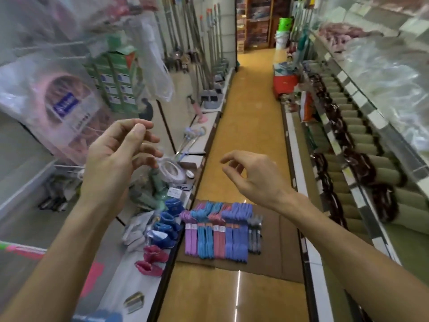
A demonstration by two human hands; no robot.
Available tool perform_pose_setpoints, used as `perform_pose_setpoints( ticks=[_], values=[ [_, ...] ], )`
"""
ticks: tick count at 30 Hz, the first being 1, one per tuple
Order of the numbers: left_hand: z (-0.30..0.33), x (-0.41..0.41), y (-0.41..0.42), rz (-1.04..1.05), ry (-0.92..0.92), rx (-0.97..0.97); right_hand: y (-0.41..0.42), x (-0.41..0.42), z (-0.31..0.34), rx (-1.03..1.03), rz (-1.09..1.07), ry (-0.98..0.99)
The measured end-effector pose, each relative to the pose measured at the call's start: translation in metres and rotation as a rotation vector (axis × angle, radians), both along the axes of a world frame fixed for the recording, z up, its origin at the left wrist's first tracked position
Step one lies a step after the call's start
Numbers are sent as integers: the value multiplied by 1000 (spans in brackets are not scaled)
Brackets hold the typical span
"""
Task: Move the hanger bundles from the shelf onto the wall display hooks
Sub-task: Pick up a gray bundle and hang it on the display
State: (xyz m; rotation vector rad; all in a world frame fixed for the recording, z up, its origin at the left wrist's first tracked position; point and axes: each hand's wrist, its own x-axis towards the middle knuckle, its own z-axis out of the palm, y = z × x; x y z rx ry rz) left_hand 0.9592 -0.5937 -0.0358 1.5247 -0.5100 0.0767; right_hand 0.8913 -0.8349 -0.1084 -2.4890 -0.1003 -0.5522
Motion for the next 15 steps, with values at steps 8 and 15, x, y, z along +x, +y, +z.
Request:
perform_pose_setpoints(
  ticks=[8,15],
  values=[
    [-102,55,-91,-107,145,59,-68,19,-106,-64,-285,194],
    [-275,92,-147,-183,300,120,-110,43,-271,-57,-405,323]
  ],
)
